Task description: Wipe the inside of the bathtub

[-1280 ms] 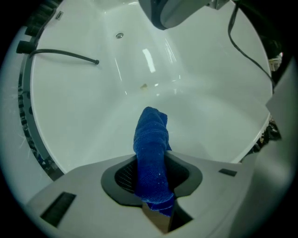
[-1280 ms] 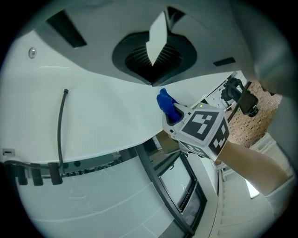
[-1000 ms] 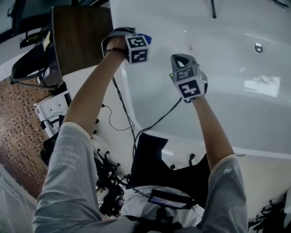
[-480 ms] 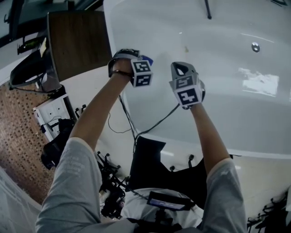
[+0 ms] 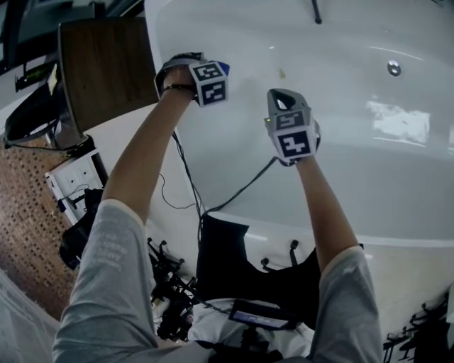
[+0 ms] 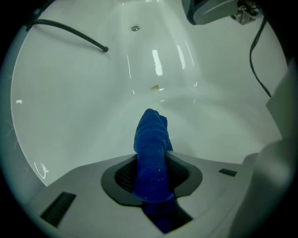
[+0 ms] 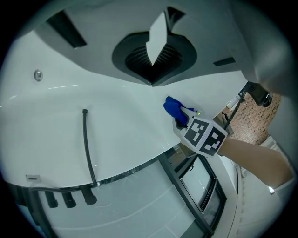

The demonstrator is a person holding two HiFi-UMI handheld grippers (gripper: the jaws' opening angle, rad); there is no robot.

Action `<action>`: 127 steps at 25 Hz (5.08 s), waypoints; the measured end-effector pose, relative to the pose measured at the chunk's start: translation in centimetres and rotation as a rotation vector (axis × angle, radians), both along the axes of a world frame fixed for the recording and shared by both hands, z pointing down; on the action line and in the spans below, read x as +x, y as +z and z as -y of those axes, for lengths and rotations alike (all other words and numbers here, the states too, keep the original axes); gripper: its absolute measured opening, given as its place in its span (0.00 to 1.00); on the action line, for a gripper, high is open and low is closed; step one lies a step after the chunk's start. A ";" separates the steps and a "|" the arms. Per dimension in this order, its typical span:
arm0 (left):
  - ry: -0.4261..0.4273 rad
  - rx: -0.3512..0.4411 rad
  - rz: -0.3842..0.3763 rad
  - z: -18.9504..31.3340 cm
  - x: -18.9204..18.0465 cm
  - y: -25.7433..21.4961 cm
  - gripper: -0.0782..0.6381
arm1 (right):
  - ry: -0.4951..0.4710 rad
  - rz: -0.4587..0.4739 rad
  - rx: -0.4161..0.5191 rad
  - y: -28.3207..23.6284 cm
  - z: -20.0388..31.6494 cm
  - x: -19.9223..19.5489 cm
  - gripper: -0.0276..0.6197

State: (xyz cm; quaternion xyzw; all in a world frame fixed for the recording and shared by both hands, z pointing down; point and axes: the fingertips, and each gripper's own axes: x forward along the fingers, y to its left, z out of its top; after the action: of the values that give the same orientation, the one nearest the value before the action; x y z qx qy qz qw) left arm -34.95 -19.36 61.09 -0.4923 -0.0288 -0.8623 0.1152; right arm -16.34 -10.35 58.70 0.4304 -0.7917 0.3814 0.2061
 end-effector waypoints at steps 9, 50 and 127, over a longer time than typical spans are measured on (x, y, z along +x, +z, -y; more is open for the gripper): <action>0.023 -0.119 0.004 -9.4 0.4 2.7 0.28 | -0.010 -0.002 -0.013 1.0 -1.1 1.0 0.06; -0.109 -0.043 -0.019 -1.3 4.0 10.1 0.28 | 0.081 -0.026 -0.035 9.4 0.8 4.4 0.06; -0.128 -0.223 -0.044 -5.9 8.7 22.8 0.28 | 0.082 -0.059 -0.106 19.2 0.3 5.8 0.06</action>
State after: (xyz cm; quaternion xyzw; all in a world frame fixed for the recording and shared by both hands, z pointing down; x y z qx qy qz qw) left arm -26.28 -13.43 83.86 -0.5218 -0.0904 -0.8482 0.0053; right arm -10.56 -10.64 77.91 0.4622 -0.7457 0.4180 0.2357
